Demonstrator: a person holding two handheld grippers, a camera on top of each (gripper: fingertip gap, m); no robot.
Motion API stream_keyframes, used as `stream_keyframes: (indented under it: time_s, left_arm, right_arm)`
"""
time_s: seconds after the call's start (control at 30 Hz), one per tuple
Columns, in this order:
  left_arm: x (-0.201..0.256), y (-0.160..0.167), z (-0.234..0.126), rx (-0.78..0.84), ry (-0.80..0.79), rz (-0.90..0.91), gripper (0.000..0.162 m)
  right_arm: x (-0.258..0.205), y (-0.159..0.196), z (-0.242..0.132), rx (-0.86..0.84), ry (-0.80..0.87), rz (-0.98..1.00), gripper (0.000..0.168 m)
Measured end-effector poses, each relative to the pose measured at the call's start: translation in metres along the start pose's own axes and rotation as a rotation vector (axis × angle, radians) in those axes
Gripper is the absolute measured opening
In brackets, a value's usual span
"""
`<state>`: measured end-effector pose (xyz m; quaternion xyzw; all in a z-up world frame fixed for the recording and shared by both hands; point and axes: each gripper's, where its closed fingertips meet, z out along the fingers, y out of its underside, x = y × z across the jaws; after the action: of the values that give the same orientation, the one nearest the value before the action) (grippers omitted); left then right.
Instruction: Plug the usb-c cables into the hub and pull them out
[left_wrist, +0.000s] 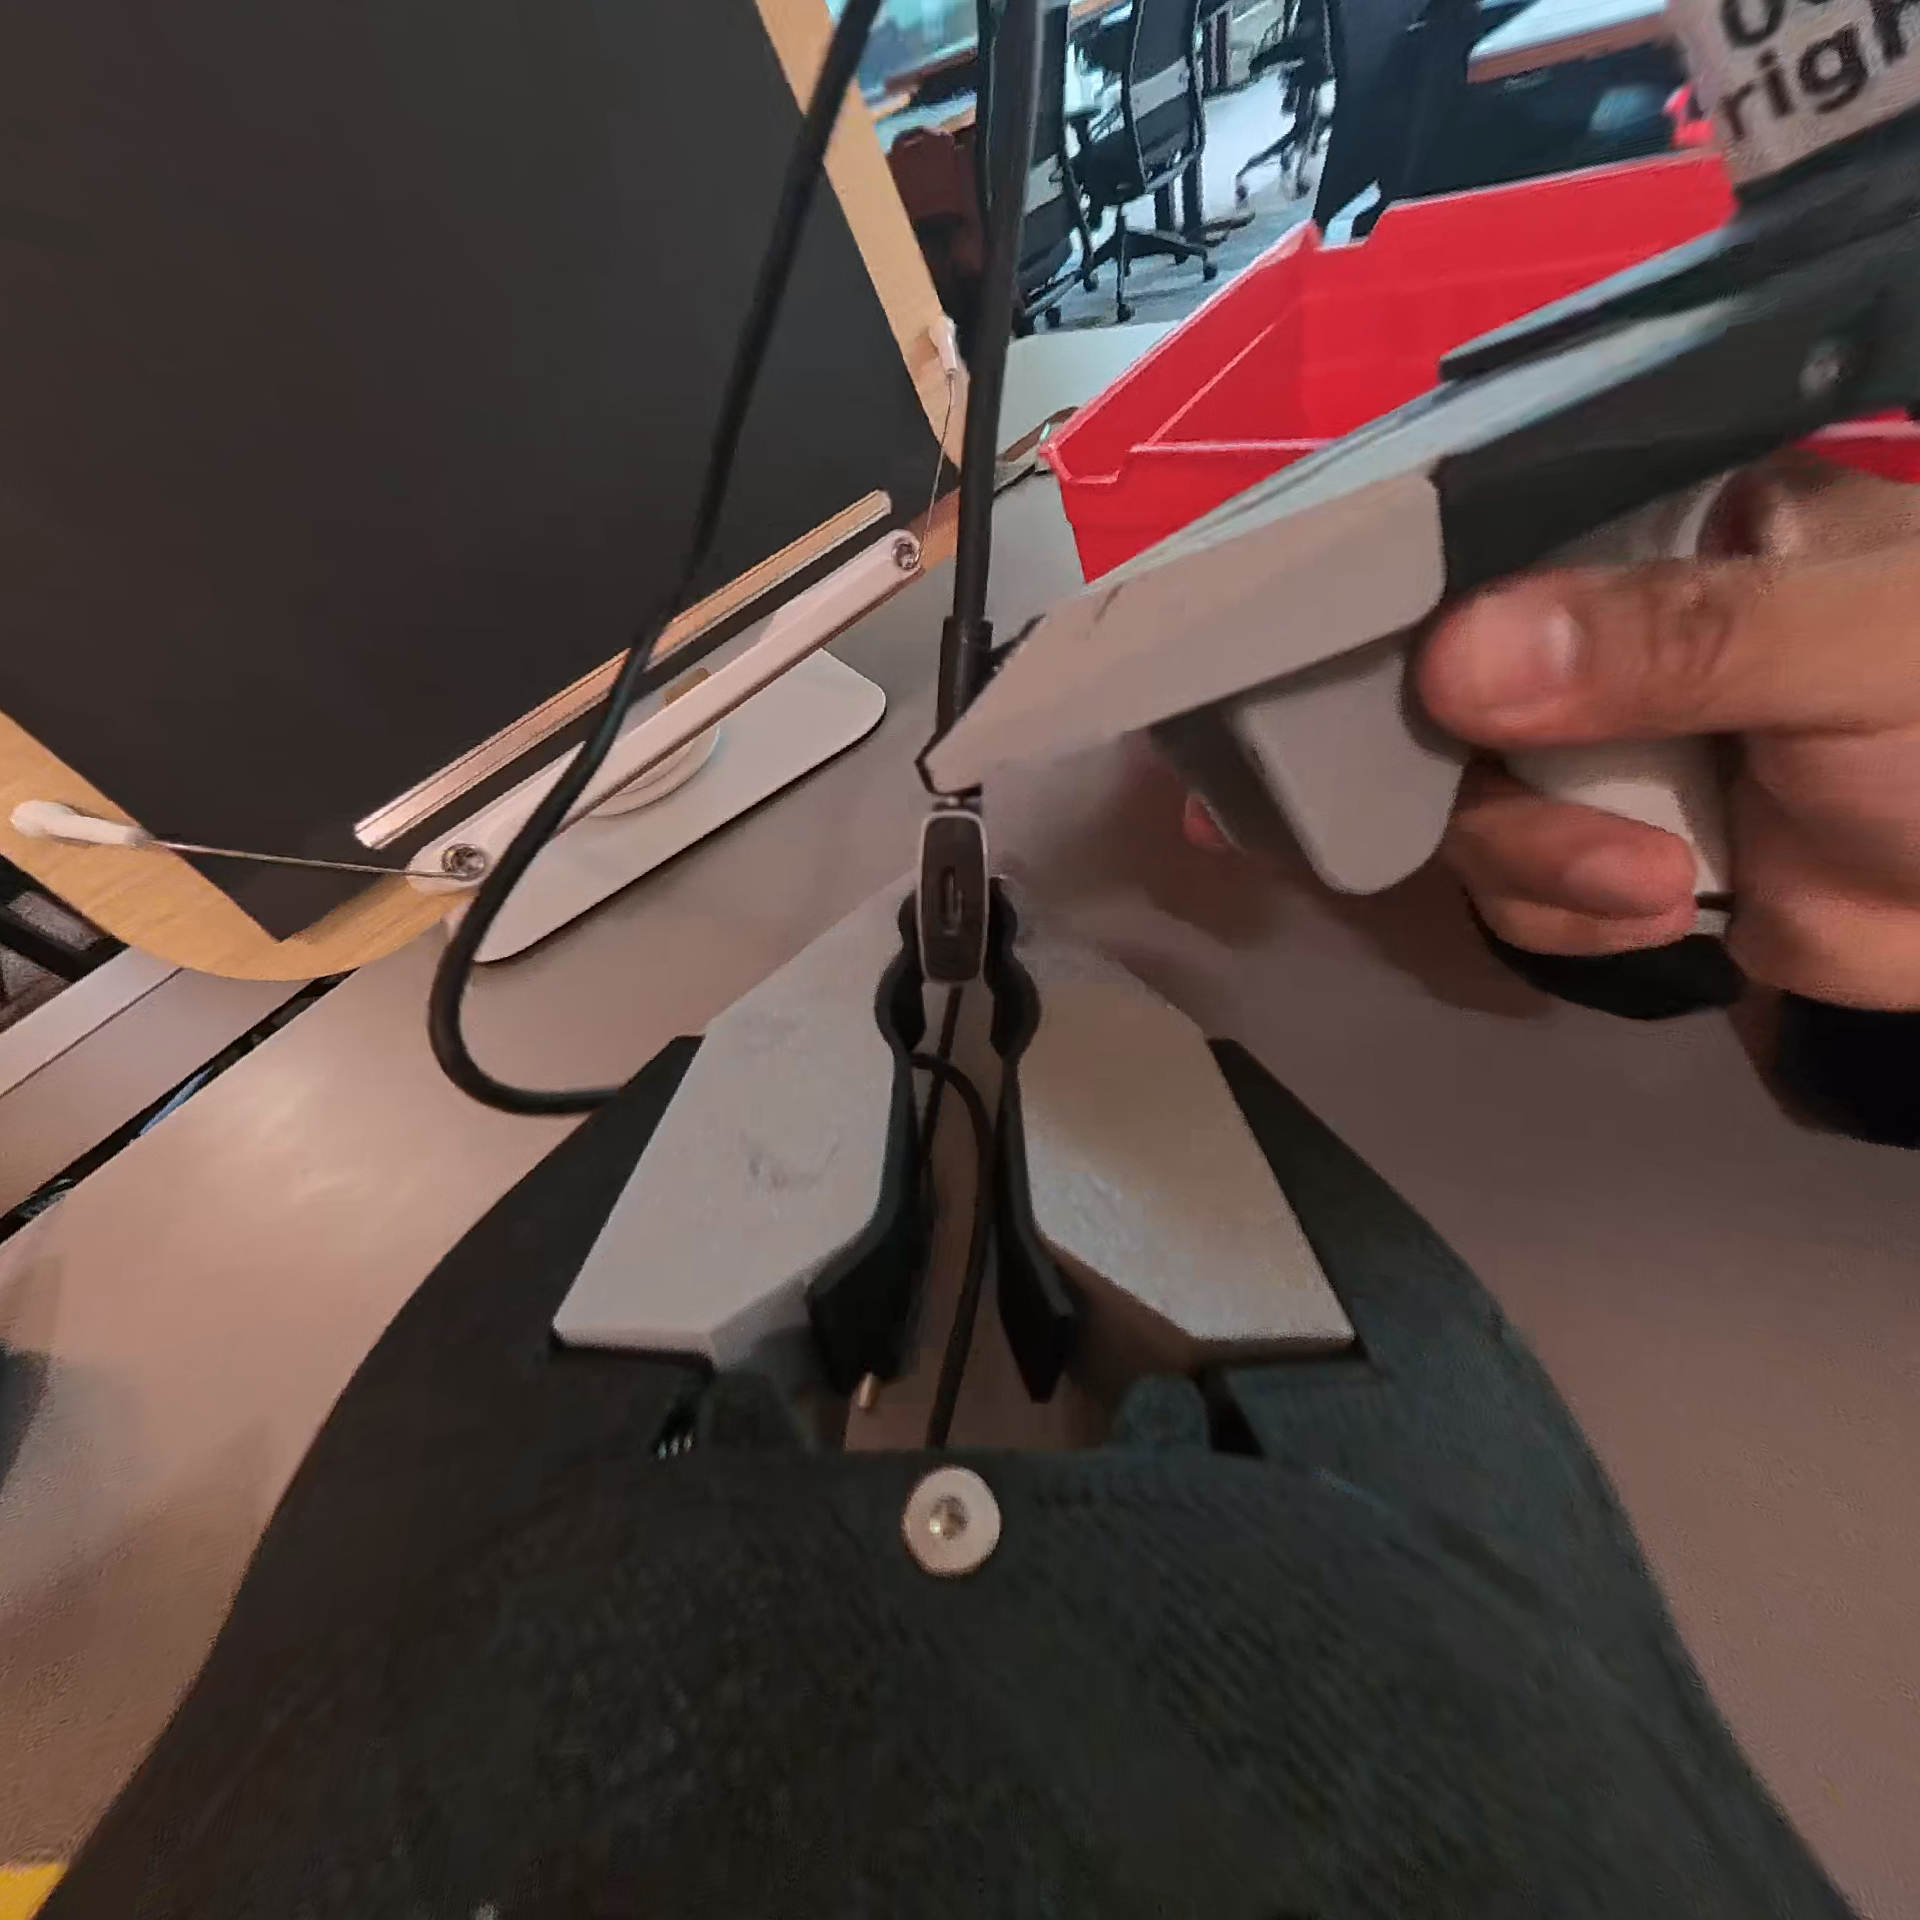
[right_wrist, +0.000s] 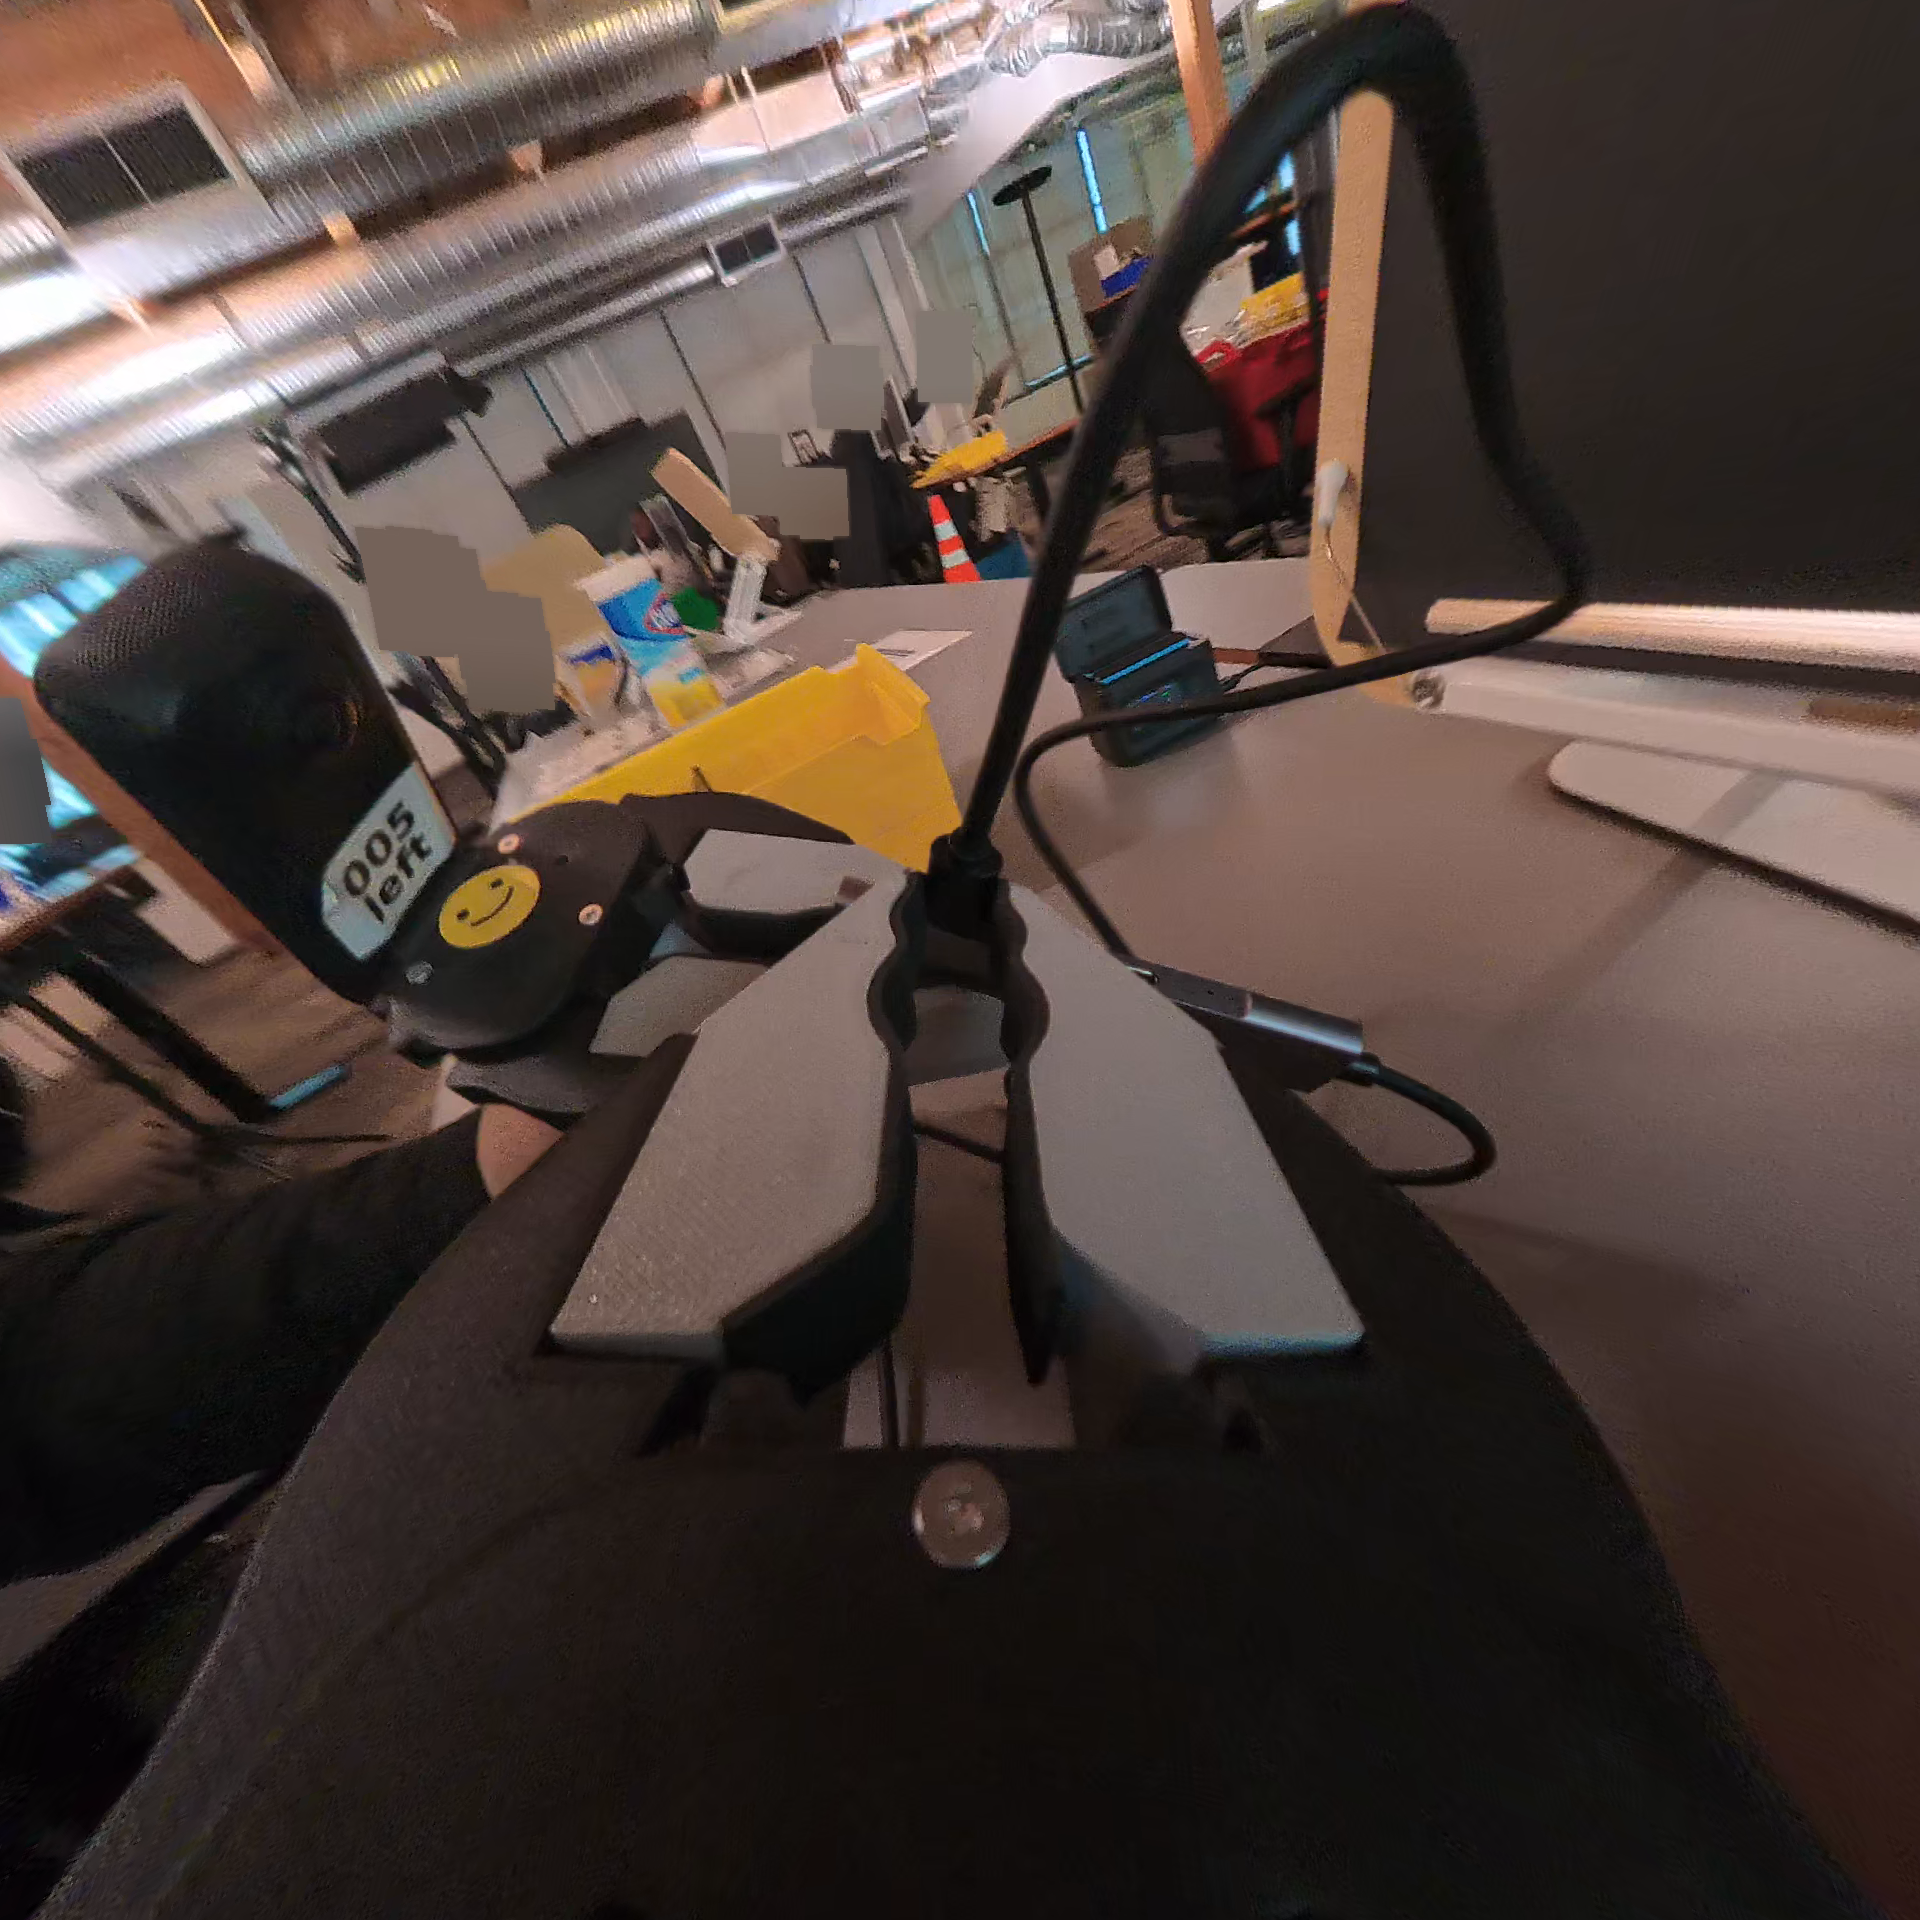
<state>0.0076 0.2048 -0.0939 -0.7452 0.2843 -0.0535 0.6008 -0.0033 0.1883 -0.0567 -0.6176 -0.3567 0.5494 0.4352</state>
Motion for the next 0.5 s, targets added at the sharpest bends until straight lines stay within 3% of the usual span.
stream_keyframes:
  time_s: [0.23,0.5]
  left_arm:
    - [-0.002,0.0,-0.003,0.021,-0.01,0.024,0.006]
    - [-0.001,-0.004,-0.005,0.047,-0.027,0.086,0.007]
  right_arm:
    - [-0.003,0.002,0.004,-0.012,-0.009,-0.013,0.009]
    - [-0.004,0.009,0.008,-0.013,-0.134,0.199,0.009]
